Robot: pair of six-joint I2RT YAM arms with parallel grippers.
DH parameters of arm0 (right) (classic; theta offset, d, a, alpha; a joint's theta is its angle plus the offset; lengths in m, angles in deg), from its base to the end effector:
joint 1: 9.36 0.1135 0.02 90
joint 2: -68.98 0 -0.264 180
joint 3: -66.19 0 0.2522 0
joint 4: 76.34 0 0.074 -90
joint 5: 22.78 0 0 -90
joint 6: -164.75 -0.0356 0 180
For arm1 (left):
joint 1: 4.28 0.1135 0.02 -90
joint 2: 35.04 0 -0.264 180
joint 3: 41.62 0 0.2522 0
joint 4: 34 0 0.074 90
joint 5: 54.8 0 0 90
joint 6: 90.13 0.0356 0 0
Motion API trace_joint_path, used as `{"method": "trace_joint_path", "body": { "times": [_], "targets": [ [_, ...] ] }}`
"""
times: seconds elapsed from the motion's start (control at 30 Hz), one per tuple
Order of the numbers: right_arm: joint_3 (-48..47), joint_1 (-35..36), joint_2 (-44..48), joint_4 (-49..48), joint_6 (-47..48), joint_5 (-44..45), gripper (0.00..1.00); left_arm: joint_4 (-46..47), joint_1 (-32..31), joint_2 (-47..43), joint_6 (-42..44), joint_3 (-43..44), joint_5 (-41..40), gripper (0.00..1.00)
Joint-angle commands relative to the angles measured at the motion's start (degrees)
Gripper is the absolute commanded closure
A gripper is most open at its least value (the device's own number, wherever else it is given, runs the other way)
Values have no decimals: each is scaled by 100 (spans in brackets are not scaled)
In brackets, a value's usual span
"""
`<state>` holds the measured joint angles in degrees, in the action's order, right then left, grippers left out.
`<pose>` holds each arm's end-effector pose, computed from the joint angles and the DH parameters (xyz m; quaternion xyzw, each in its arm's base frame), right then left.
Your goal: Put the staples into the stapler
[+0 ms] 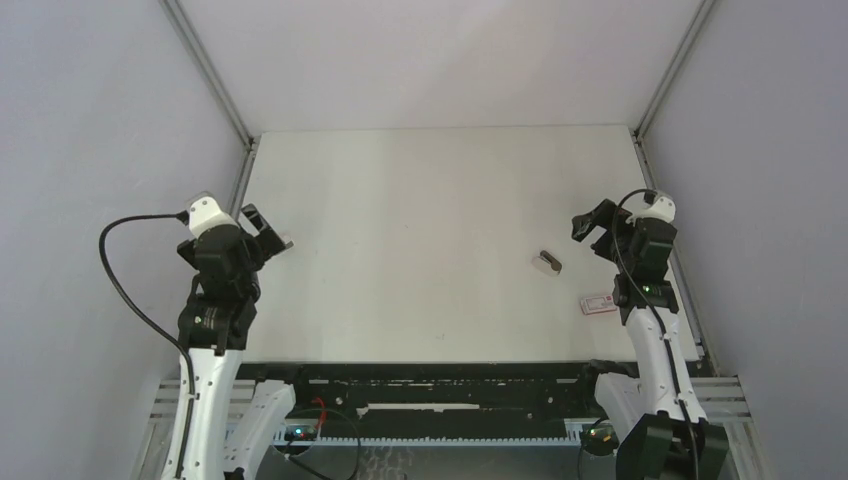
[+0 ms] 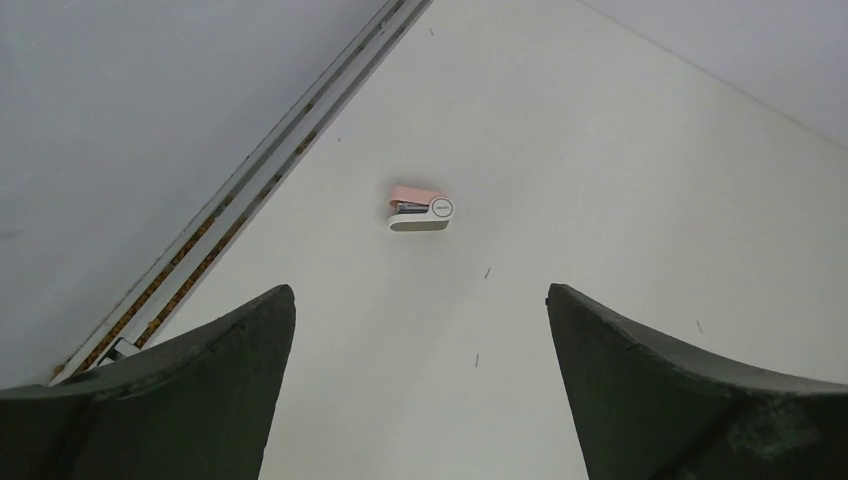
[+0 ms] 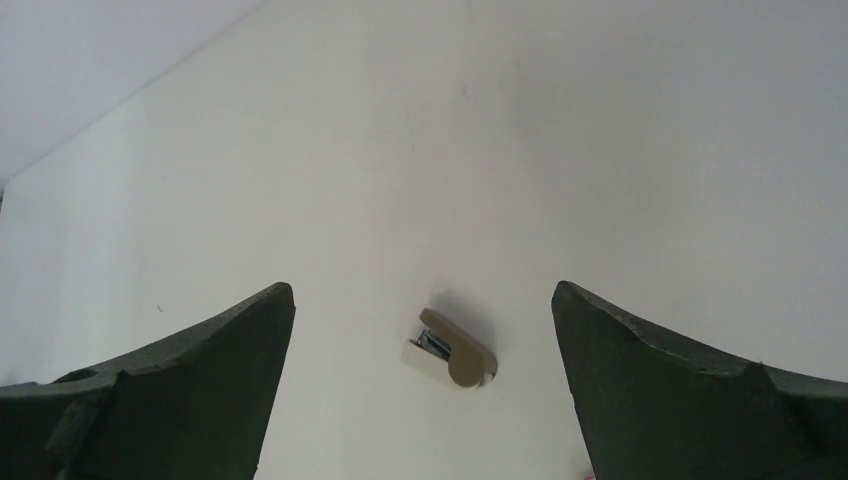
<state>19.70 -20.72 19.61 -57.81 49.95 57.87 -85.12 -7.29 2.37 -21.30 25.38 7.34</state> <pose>0.1988 -0.0340 0.2614 0.2119 0.7970 0.1326 0.5498 0.1284 0.0099 0.3597 -0.2604 0.7710 0.0802 0.5756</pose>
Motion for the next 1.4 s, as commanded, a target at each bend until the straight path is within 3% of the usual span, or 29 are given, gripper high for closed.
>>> {"method": "trace_joint_path", "body": {
  "times": [0.0, 0.4, 0.7, 0.87, 1.17, 1.37],
  "targets": [
    [-208, -121, 239, 354, 3, -244, 0, 18, -13, 167, 267, -66, 198, 0],
    [-216, -254, 198, 629, 102, -1014, 5, -215, -15, 365, 51, 449, 1329, 0],
    [-261, 59, -304, 1674, -25, -262, 22, 627, 139, -276, -83, -246, 1862, 0],
    [-261, 930, -629, 2039, -86, 1195, 26, 494, 147, -292, 7, -475, 1535, 0],
    [-82, -44, -785, 2244, -865, 1268, 23, 511, 142, -340, 25, -506, 1576, 0],
    [167, -95, -994, 2020, -910, 1129, 23, 544, 145, -292, 31, -516, 1682, 0]
  ]
}}
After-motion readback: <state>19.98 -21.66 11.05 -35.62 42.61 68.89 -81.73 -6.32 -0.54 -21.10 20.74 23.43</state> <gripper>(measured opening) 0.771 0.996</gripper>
